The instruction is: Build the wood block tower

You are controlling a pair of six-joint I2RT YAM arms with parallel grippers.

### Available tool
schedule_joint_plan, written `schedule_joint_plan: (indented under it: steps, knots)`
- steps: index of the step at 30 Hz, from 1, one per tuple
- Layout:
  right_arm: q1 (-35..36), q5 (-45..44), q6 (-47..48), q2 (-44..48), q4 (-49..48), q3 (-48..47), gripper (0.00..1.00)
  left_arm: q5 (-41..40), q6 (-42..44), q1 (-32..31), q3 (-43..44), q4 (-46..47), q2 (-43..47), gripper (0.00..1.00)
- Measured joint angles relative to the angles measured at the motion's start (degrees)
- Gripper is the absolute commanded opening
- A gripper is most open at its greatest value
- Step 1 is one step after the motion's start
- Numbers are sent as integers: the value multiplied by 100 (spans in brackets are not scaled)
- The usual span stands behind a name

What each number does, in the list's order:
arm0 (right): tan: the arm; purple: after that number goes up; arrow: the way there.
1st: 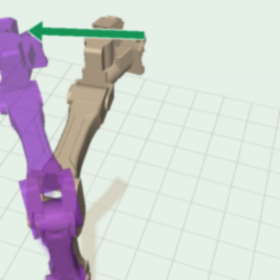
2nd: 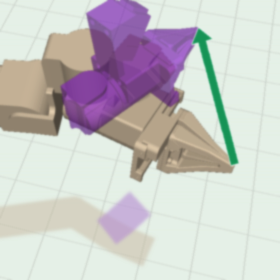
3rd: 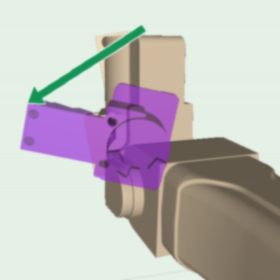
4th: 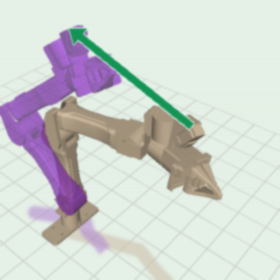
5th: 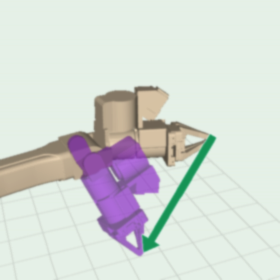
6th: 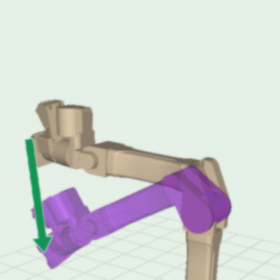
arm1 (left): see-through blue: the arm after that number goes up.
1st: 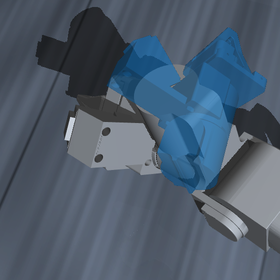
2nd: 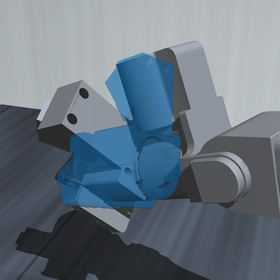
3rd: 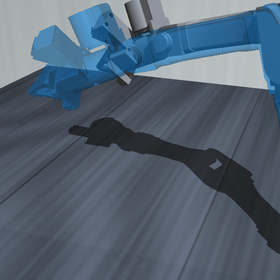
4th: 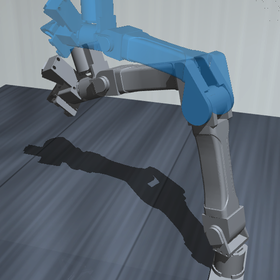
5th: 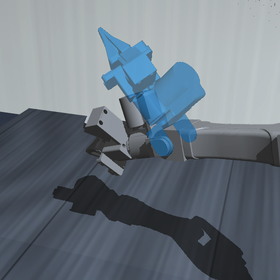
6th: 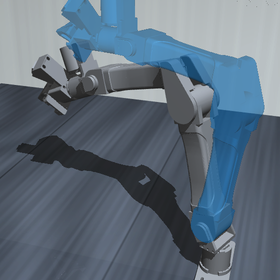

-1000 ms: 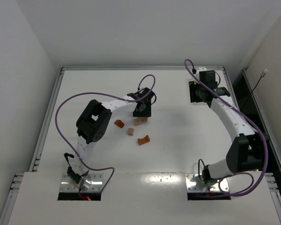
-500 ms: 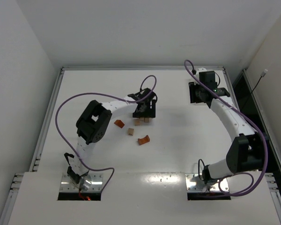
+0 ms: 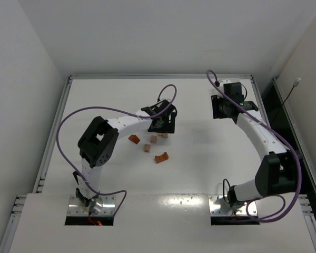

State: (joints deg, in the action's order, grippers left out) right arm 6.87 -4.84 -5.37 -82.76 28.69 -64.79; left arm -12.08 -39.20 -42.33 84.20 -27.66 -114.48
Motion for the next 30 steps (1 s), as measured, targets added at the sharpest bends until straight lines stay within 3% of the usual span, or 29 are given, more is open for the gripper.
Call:
schedule_joint_plan:
  steps: [23,30]
  knots:
    - [-4,63,0,485,15,221,35,-236,131,2,494,-55,-632,72]
    - [-4,63,0,487,15,234,35,-234,201,66,675,-52,-850,68]
